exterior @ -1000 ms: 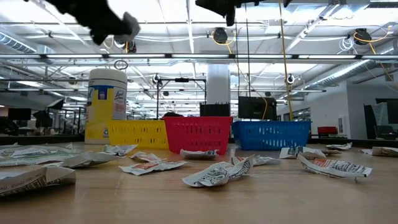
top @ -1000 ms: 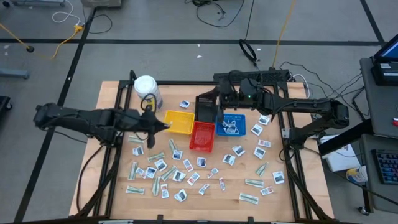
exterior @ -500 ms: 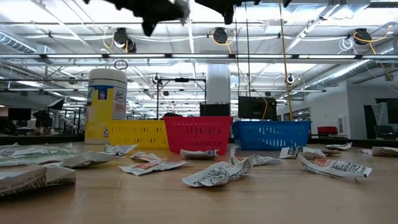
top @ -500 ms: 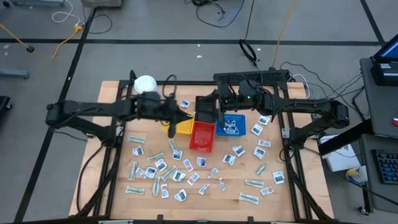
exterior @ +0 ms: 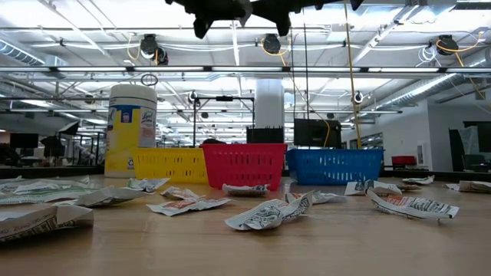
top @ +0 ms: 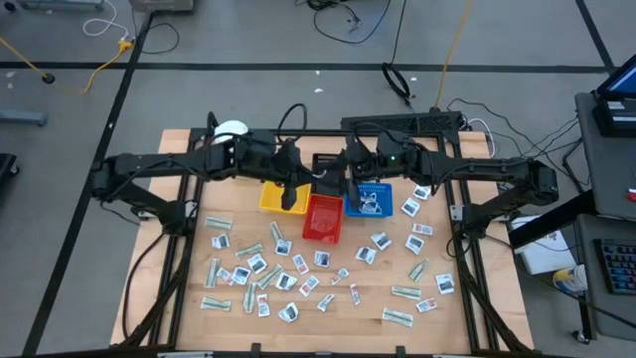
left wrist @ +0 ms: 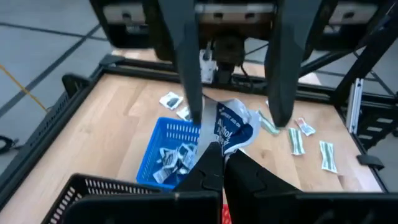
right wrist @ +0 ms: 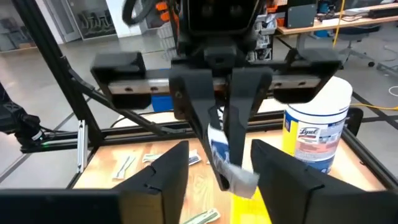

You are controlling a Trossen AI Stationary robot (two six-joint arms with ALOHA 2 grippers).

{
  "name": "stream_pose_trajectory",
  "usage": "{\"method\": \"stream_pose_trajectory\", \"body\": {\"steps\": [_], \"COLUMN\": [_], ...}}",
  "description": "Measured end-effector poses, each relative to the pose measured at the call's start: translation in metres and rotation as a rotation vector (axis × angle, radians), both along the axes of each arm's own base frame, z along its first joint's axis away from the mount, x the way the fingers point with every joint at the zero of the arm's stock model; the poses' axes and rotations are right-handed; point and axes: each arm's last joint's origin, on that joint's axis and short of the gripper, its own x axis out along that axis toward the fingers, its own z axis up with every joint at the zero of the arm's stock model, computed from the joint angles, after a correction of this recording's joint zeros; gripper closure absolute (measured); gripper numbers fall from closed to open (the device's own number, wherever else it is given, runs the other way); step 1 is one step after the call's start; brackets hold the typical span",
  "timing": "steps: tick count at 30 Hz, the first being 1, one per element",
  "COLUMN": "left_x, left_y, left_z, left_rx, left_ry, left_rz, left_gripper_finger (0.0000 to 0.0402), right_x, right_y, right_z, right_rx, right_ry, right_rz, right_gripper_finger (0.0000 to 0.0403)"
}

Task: Pick & Place First Aid Supplies
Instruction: Put the alcohol pad into the blue bin

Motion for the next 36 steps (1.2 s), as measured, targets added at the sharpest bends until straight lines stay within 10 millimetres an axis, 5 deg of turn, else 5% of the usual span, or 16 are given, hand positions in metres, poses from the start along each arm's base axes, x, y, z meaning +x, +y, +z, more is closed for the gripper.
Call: {"method": "stream_pose_trajectory", "body": {"steps": [17, 21, 36], "left_x": [0.001, 0.001, -0.009], "left_y": [0.0, -0.001, 0.012], "left_z": [0.001, 0.001, -0.012], "left_rx": [-0.029, -0.083, -0.183], "left_ry": [-0.016, -0.012, 0.129], "left_rz": [-0.011, -0.015, 0.095], "left_gripper_finger": [0.0401, 0.0393, 0.0229], "right_x": [-0.001, -0.001, -0.037], "right_y": [-0.001, 0.0, -0.028], "right_z": [-0.005, -0.005, -0.059], "right_rx": [-0.056, -0.049, -0.037], "right_ry": [0.049, 0.058, 0.681], "right_rz": [-0.011, -0.011, -0.038], "right_gripper_finger": [0.0391, 0.04, 0.0402]}}
